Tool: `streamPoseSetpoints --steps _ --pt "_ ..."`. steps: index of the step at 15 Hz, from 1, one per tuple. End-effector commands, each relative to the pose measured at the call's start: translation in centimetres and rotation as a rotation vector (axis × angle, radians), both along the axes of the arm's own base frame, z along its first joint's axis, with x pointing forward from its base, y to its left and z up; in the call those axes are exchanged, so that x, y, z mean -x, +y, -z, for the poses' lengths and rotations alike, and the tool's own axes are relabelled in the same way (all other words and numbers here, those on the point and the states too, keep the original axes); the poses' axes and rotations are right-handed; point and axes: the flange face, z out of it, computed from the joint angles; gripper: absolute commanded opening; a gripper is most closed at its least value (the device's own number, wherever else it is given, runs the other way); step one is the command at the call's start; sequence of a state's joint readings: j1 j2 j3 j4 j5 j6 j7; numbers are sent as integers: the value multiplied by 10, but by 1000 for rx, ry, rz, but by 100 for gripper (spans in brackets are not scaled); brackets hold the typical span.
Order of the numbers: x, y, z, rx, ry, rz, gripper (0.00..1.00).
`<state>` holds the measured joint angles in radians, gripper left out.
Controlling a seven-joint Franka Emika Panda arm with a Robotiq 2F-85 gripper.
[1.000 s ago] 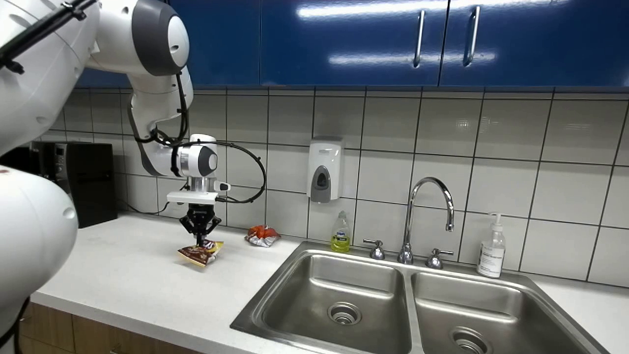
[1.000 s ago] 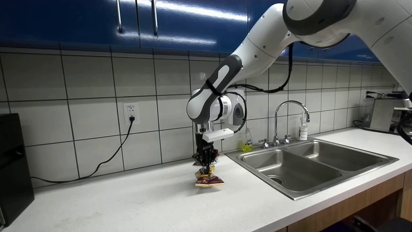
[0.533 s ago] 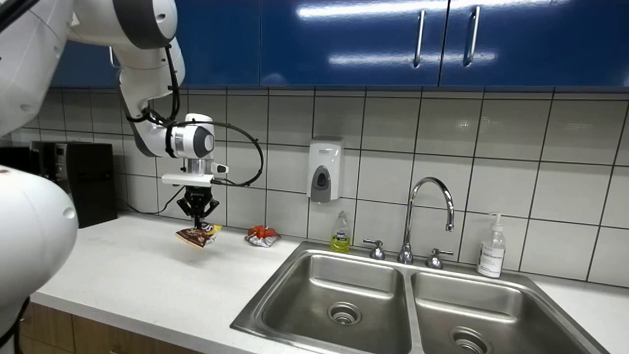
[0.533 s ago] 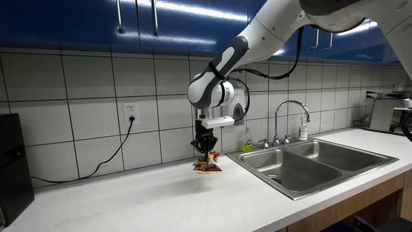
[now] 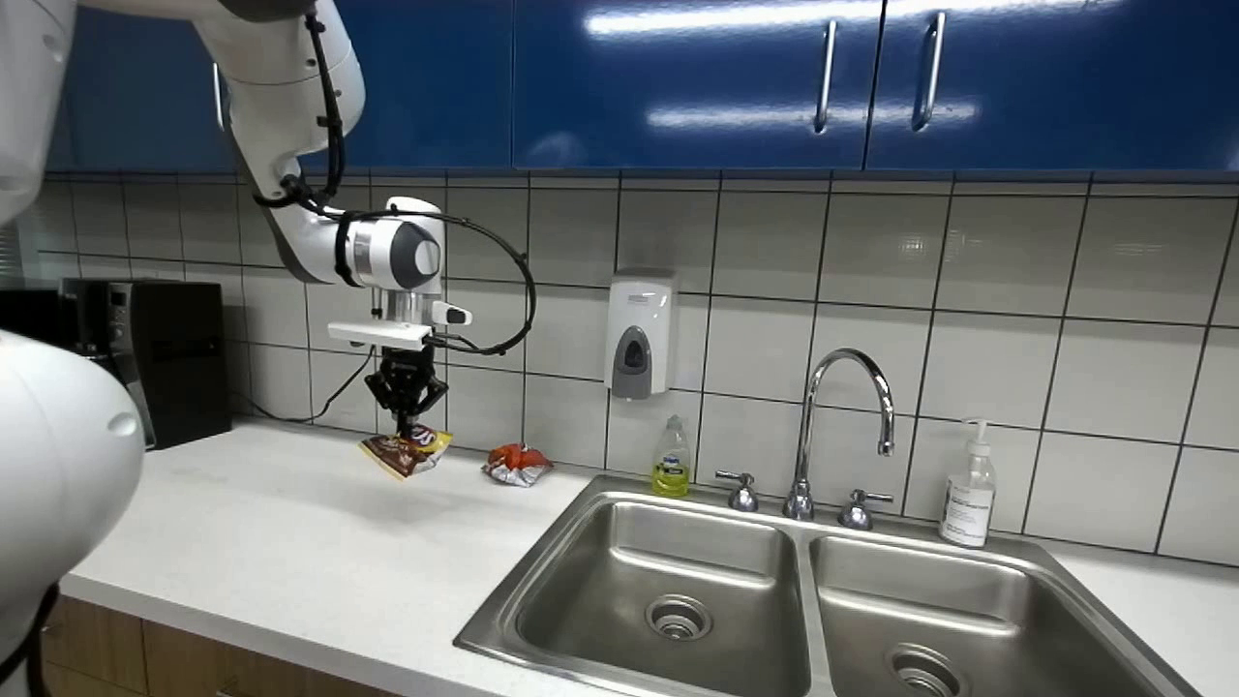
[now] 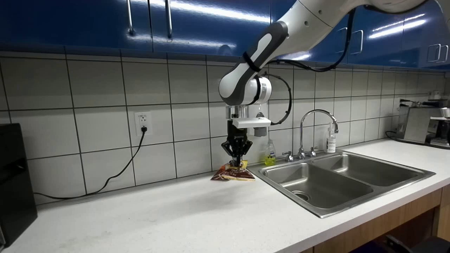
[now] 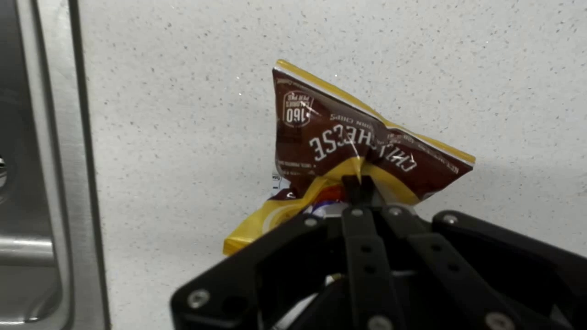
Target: Put the yellow packet inside the left sink
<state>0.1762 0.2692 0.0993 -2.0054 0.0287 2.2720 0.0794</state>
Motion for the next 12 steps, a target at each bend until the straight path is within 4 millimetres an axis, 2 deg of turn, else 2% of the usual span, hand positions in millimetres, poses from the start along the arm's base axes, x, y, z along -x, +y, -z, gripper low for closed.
streamPoseSetpoints --steps 1,6,12 --pt "20 -49 -17 -8 11 105 0" --pt "35 -127 -20 -7 22 237 0" --pt "52 -217 -12 5 42 382 0"
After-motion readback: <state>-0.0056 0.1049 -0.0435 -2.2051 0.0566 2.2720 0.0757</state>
